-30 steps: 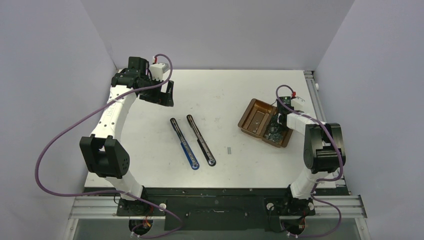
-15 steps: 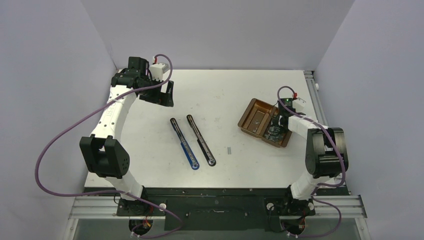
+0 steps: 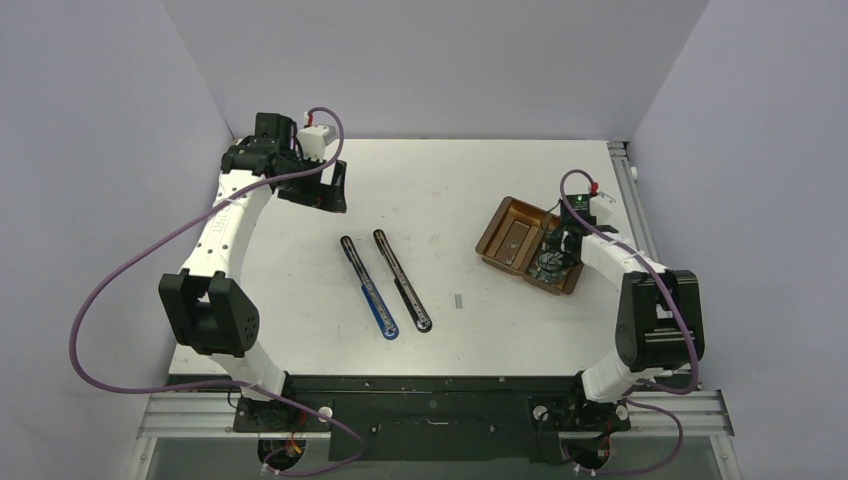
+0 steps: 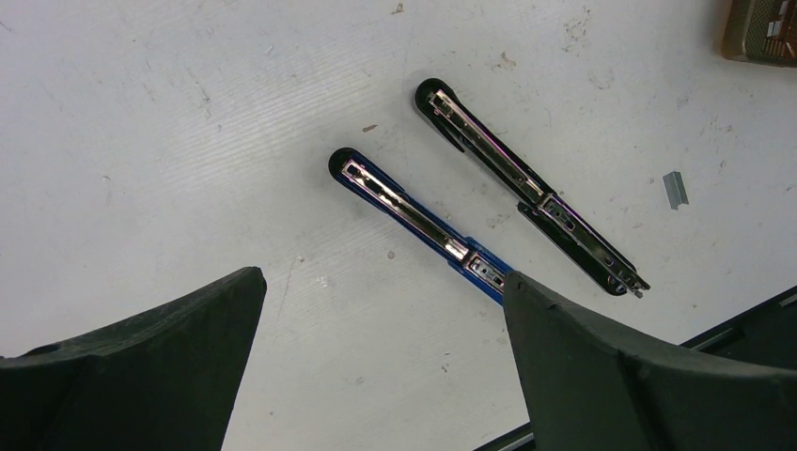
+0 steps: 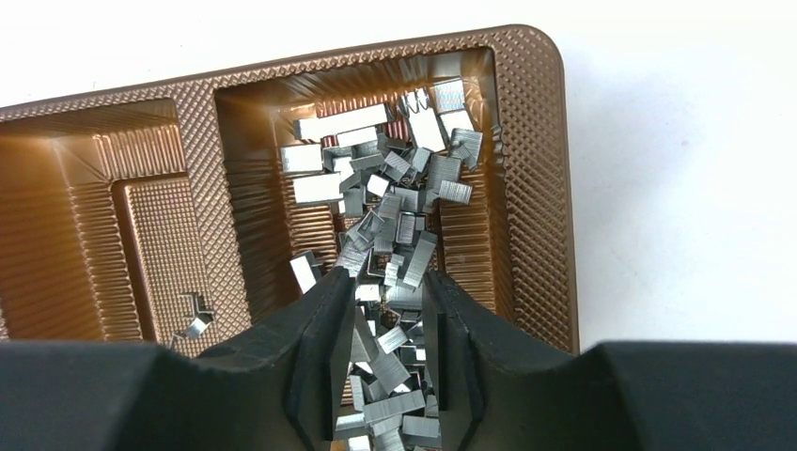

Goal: Load the staples into the stapler

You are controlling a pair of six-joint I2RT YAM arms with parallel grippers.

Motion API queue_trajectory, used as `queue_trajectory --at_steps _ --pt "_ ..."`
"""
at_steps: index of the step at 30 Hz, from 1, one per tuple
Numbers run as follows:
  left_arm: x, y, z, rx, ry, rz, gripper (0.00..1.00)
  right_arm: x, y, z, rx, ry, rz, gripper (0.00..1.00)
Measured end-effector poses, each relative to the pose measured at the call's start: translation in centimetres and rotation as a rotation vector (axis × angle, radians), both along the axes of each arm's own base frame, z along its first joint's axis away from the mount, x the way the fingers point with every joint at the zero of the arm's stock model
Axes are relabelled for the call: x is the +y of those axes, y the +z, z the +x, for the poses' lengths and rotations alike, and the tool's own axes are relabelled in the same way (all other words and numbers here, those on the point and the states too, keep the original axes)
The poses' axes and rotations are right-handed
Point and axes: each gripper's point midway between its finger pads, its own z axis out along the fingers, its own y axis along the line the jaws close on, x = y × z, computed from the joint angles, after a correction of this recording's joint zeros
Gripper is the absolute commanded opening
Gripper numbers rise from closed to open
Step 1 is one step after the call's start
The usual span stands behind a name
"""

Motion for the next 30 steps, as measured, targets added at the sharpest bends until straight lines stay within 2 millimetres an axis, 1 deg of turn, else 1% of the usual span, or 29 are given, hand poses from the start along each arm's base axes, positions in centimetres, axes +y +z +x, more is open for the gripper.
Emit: queue_trajectory --at_steps 3,6,13,23,26,30 --pt "0.0 0.0 0.0 0.0 -0.001 -0.002 0.96 0.0 -0.4 0.3 0.014 -0.002 -0.004 0.4" --pt "0.0 0.0 0.0 0.0 -0.001 -0.002 0.96 -0.1 -0.9 1.1 0.027 0.002 -0.009 0.42" --pt "0.0 0.0 0.0 0.001 -0.002 -0.002 0.96 -0.3 -1.4 2.7 0.033 -0.005 -0.027 0.43" --pt "0.0 0.0 0.0 0.001 -0.003 0.0 0.96 -1.0 -2.2 3.0 0.038 -0.031 -0.062 0.41" --pt "0.0 0.0 -0.1 0.001 -0.004 0.001 0.96 -1.2 -2.0 3.4 0.02 -0.039 -0.071 0.39" --pt "0.0 0.0 -0.1 0.003 -0.005 0.001 0.96 -1.4 -1.8 3.7 0.006 -0.045 -0.077 0.34"
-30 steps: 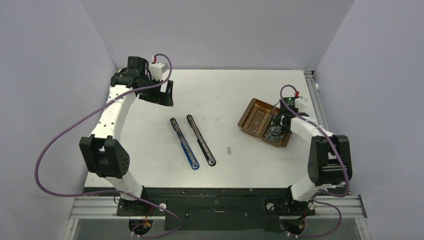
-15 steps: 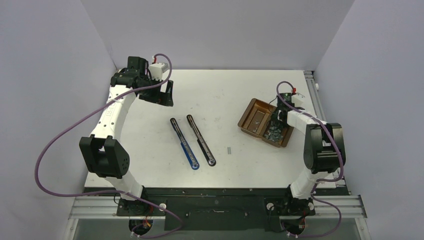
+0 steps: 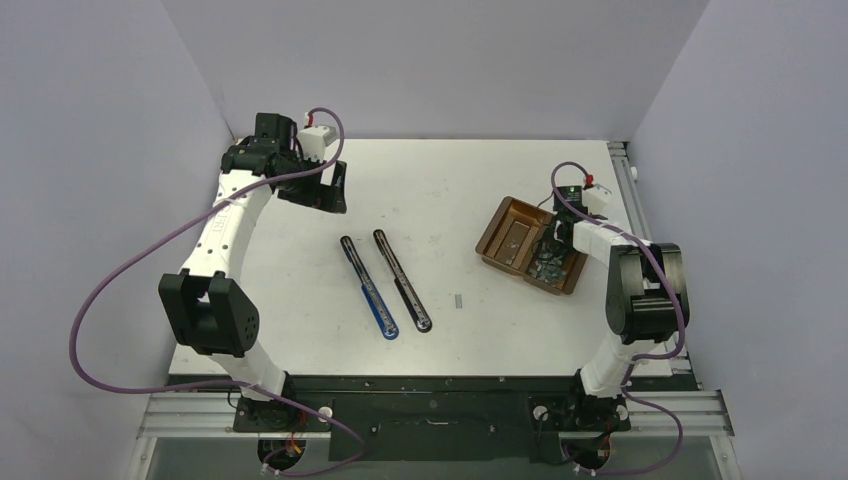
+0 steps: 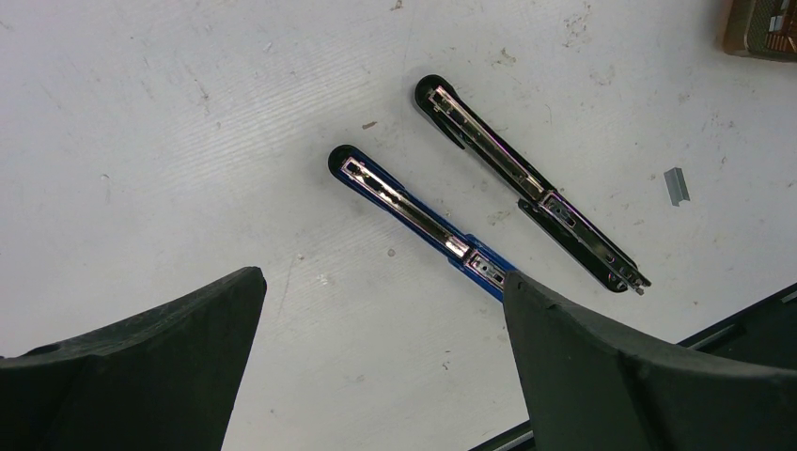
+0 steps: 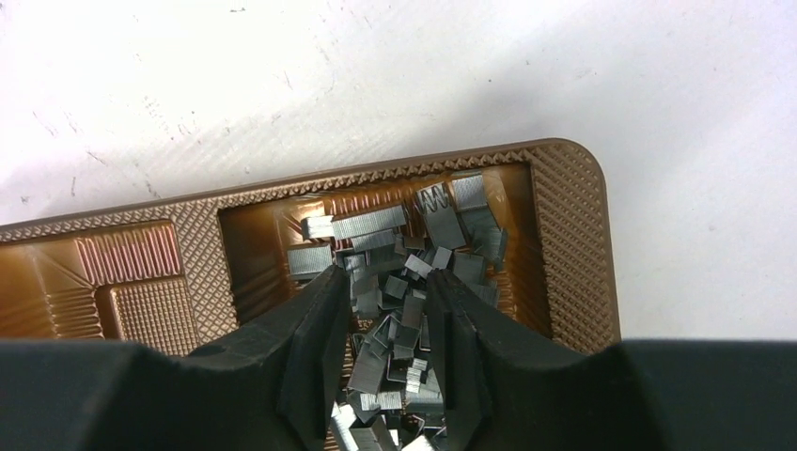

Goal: Load the staples into the stapler

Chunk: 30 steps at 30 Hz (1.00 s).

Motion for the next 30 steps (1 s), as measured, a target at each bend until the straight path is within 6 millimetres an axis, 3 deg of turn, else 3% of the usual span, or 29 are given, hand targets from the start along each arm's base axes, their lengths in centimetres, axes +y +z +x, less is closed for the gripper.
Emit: queue_trajectory --at_steps 10,22,30 --pt "0.0 0.2 0.0 -0.004 -0.005 0.003 0.96 -0.2 -0.7 0.1 -0.002 -0.007 -0.008 0.28" --pt "0.0 0.4 0.0 -0.008 -0.005 0.003 0.96 -0.2 -1.4 -0.2 -0.013 -0.011 -0.003 0.09" --pt "0.0 0.4 0.0 -0.008 -0.005 0.003 0.96 -0.1 -1.2 -0.7 -0.018 -0.009 0.002 0.09"
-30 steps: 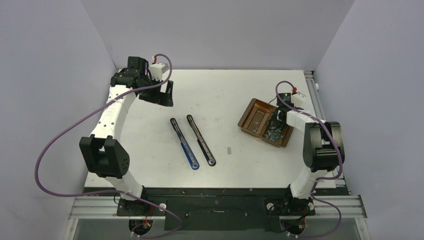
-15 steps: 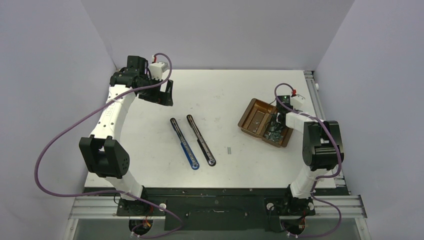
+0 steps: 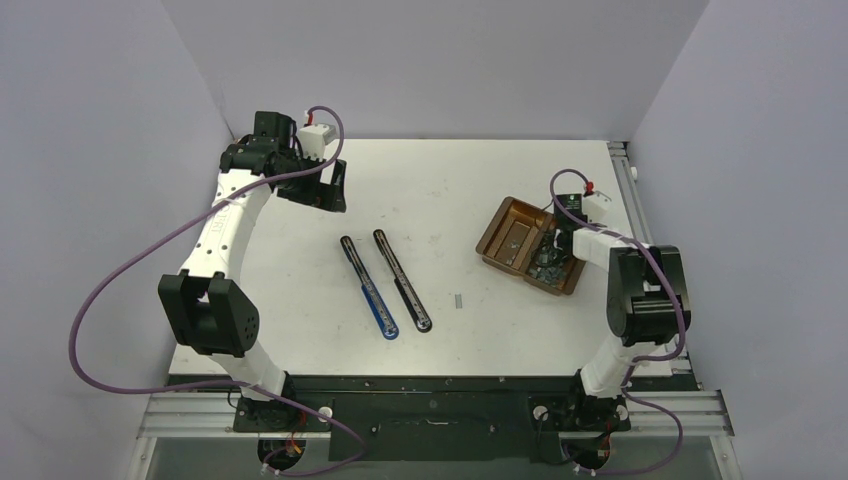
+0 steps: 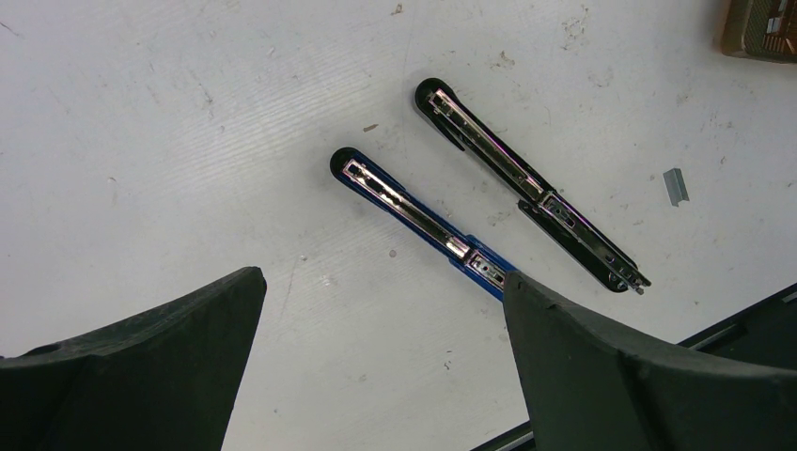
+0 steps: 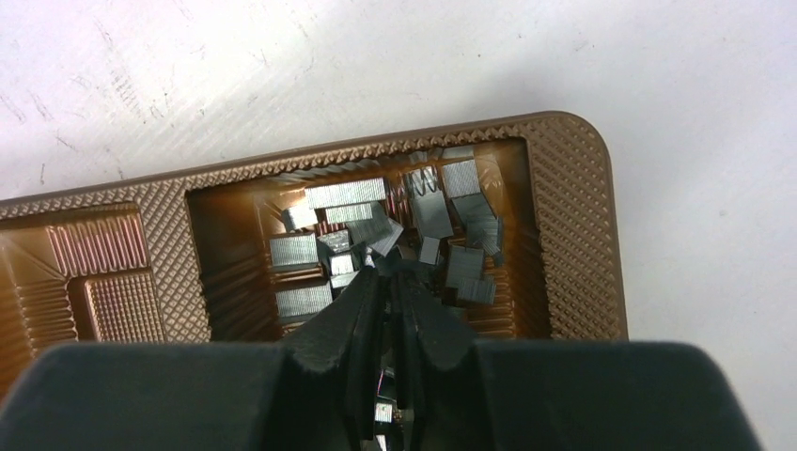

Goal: Load the staples into the stapler

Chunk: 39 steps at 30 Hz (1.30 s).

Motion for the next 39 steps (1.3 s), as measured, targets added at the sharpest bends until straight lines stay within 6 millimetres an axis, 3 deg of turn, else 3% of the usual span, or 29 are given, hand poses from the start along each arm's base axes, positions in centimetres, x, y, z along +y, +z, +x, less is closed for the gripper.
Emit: queue_trajectory --at_steps 18,22,25,39 --pt "0.0 0.0 0.0 0.0 0.0 0.0 0.96 0.6 2.4 -1.8 -0.021 0.024 0.03 0.09" --pt "0.0 0.0 0.0 0.0 0.0 0.0 0.96 0.6 2.5 -2.0 -0.019 0.026 0.034 0.37" --pt "0.0 0.0 0.0 0.0 0.0 0.0 0.96 0.7 2.5 -2.0 -0.013 0.035 0.035 0.44" --pt "0.0 0.0 0.0 -0.001 0.0 0.001 0.96 1.1 0.7 -2.5 0.036 0.039 0.058 0.33"
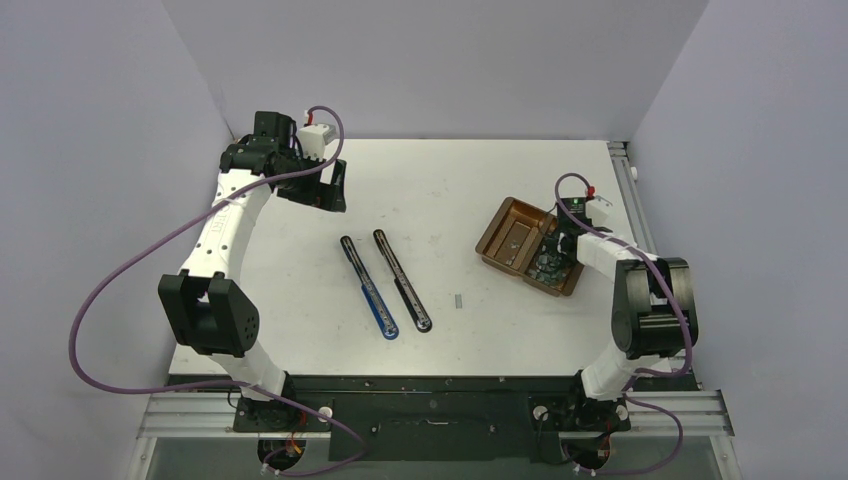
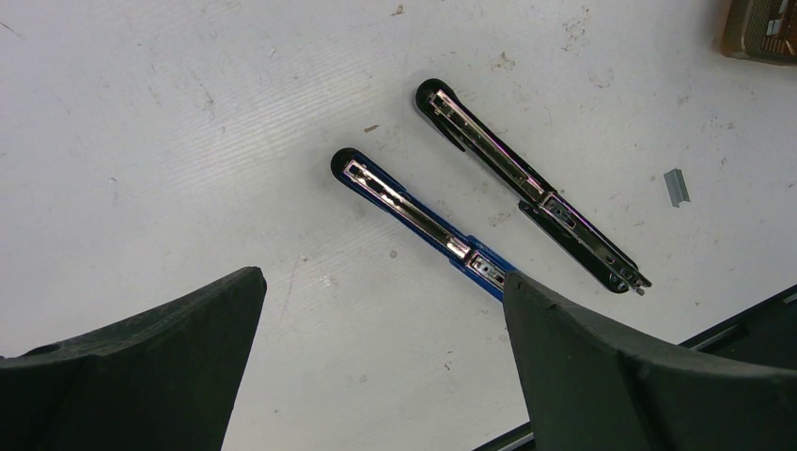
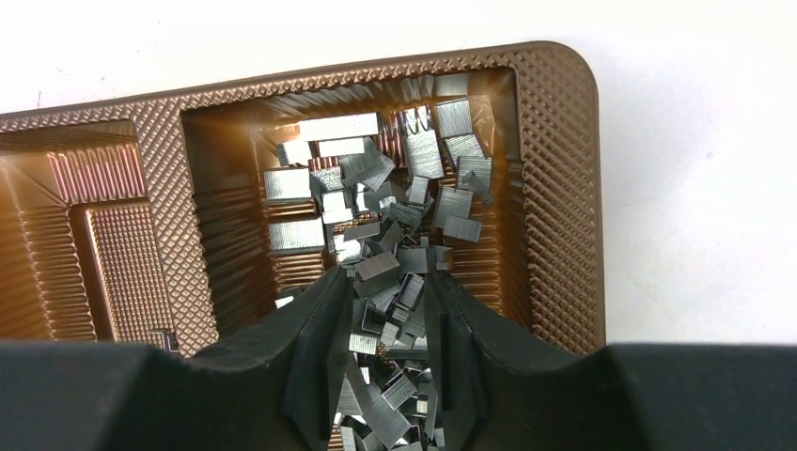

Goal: Load the staples into the stapler

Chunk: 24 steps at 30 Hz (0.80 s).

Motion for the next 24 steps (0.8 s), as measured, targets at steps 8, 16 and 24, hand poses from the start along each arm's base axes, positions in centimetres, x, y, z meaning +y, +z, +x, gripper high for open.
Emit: queue_trajectory --at_steps 8,16,24 --pt "0.0 0.0 0.0 0.0 0.0 0.0 0.96 0.08 -0.59 0.51 -0.002 -0.003 0.005 0.25" --pt "0.07 -0.01 0.01 0.0 0.002 0.0 0.96 0.08 -0.83 0.8 -0.006 -0.014 0.012 0.14" --pt "0.08 -0.01 0.01 0.0 0.002 0.0 0.96 -0.04 -0.57 0.73 -0.009 -0.016 0.015 0.09"
